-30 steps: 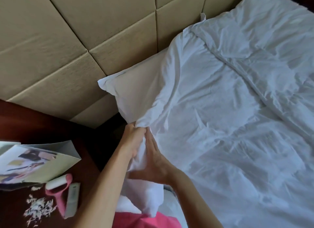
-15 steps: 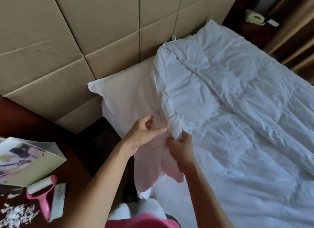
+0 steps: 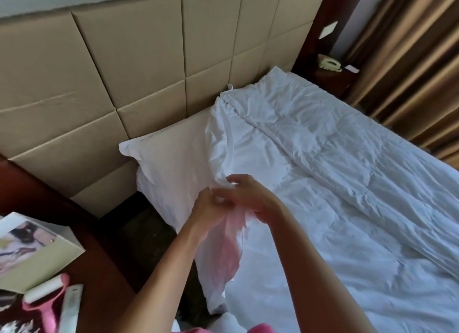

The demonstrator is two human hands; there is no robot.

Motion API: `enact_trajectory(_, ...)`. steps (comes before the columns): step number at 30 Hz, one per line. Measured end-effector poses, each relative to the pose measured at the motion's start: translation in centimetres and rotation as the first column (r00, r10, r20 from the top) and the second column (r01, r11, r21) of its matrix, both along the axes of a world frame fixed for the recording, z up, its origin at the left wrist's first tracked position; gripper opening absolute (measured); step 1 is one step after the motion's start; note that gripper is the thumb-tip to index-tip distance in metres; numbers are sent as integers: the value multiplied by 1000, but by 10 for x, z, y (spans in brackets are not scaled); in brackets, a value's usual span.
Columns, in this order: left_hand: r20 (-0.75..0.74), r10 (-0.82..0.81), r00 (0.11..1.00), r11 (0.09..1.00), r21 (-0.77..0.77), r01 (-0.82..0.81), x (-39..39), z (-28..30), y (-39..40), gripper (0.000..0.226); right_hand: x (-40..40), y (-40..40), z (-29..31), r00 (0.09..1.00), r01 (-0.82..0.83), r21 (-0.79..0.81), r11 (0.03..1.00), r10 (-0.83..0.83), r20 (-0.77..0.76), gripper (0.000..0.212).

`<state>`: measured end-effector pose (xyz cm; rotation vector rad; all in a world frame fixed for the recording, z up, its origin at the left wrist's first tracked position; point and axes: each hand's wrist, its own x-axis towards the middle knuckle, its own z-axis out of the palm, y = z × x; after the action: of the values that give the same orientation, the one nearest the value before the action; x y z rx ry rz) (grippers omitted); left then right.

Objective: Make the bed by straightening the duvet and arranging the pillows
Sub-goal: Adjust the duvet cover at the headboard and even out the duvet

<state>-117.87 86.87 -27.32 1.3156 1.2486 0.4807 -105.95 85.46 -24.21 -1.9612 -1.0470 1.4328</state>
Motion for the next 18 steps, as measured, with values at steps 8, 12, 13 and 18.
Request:
enact_trajectory(8,126,304,944,945,-165,-282,53,26,2,22,19,-44,-2,981,195,430,881,-175,-87,48)
enact_trajectory(12,159,243,957,966,-131,-224,85,30,3,28,46,-64,-2,961,274,520,809,-240,-134,48)
enact_trajectory(13,151,235,960,967,-132,-216,92,30,5,28,55,-68,0,958,288,526,800,-246,-149,50)
enact_trajectory(18,127,252,959,964,-122,-237,127,38,11,13,91,-90,-13,957,290,467,836,-254,-139,89)
